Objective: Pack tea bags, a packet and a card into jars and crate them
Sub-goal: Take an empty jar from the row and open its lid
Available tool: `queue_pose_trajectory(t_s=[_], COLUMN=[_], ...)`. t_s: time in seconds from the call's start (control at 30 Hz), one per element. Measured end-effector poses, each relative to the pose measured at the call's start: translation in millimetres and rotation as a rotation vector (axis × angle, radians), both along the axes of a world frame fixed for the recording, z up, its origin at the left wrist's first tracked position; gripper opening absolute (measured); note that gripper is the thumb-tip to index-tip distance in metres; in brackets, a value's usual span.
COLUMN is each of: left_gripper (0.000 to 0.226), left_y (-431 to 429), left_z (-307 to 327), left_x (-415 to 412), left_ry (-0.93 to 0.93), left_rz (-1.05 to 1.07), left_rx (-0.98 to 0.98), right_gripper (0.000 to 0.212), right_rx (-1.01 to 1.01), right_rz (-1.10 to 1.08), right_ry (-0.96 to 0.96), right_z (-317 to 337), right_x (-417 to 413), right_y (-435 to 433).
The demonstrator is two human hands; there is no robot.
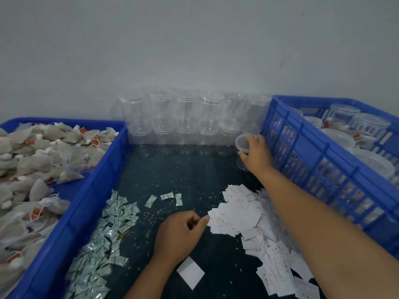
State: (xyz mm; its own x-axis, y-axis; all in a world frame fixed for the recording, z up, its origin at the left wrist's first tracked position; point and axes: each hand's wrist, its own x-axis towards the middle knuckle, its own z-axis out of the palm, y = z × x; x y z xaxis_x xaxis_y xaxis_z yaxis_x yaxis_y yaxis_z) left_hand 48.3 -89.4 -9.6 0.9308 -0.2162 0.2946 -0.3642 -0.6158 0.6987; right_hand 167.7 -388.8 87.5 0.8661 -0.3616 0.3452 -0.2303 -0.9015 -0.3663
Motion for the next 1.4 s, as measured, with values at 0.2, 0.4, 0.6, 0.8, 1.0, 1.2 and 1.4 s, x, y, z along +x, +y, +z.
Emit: queue_pose_trajectory(t_s=[0.2,0.4,0.6,0.8,1.0,1.2,1.4], left_gripper=[0.05,0.048,0.053,0.059,0.049,0.063,0.033], left_y=[0,3,6,5,16,16,-11], left_z=[6,14,24,27,67,118,108], left_x=[-2,0,-8,-10,-18,-21,-50], left_ry=[0.034,0.231,0.278,0.314,-0.053,-0.253,-0.325], left_rz=[0.005,0.031,-0.08,-0.101,-0.12,-0.485,-0.15], left_rx=[-0.041,-0.443,-0.648,-0.695,-0.496,0.387,0.215], right_gripper=[0.085,0.105,0.117,0.086,0.089,0.077,0.053], right_rx=[0.328,0.65,0.873,0.984,0.954,0.818,0.789], right_rz=[0.158,0.38,0.403,0.393,0.483,0.501,0.493], right_ry=[-0.255,-0.102,-0.184,-0.185,-0.144,-0.158,-0.138], right_z=[25,-2,-61,-80,-80,-82,-80], right_x=[-47,-134,-182,-192,-190,-188,-187], right_y=[46,116,167,175,172,172,175])
